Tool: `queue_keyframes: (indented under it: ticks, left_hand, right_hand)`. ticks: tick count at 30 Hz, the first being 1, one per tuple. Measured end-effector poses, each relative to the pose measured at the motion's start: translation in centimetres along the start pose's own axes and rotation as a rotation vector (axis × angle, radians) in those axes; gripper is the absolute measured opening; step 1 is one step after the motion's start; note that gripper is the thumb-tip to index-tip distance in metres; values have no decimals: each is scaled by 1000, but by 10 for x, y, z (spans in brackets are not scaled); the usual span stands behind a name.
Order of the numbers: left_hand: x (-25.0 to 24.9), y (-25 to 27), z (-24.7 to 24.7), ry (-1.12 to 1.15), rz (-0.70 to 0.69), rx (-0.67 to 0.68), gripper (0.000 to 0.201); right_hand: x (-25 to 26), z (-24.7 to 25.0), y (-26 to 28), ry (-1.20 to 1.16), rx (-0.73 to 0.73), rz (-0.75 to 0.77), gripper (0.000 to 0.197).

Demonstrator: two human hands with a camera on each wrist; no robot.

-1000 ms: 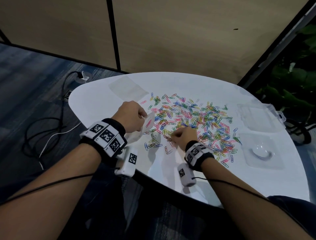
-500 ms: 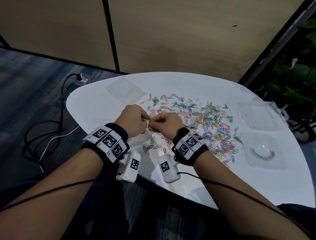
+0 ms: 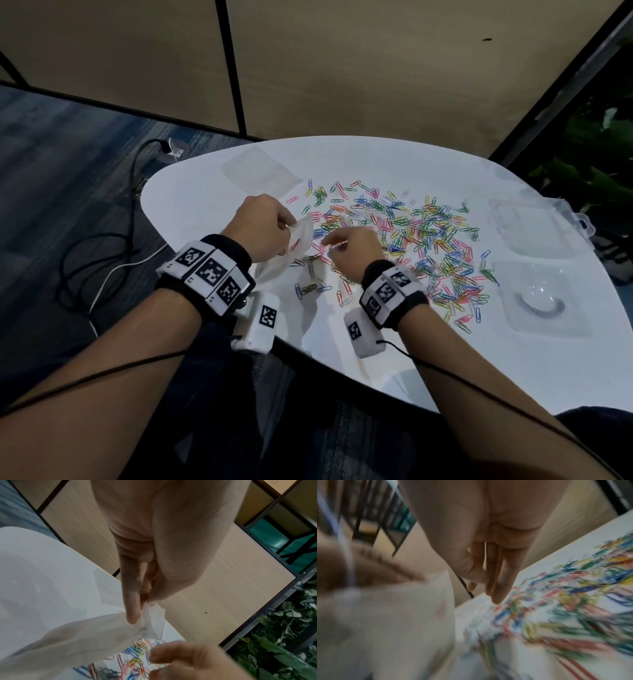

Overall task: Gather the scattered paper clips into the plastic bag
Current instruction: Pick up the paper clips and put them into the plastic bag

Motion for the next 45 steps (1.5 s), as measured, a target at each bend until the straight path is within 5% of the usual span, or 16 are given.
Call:
queue_keyframes:
  ticks: [3,7,14,17,20,24,31,38,42,45]
  left_hand:
    - [-1,0,3,-5,-13,1,31]
    - [0,0,3,-21,-11,1,32]
    - [7,-5,6,-19,25,2,31]
    - [9,-7,7,-3,37,-6,31]
    - [10,-6,6,-4,40,-3,32]
    - [9,-5,6,0,51,7,33]
    - [1,0,2,-14,43,32,32]
    - [-2,3,-4,-10,43,50,34]
    - [-1,3,-3,0,36,32,32]
    - [0,3,-1,28,34,26,30]
  right_hand:
    - [-4,-54,4,335,208,227,58]
    - [-4,-100,17,752,222,470,54]
    - [-16,-111,30,827,178,567,52]
    - [-19,-104,26,797,101,562,31]
    - [-10,-85,20,728,63,529,16]
    - [-23,-60,0,612,117,229,18]
    - [-60,-1,-7,-96,77,-222,12]
    - [3,36,2,-928,125,-154,16]
    - [36,12,6,-857,190,-114,6]
    - [40,-2,0,-510,80,-65,9]
Point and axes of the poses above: each hand's wrist, its own y-axis away from the middle knuckle, its own z-axis out of the back of the hand, x = y × z, the point moved 5 cm from there along -y, towards the middle knuckle, and after that the axes turned 8 degrees about y, right-handed, at the moved point
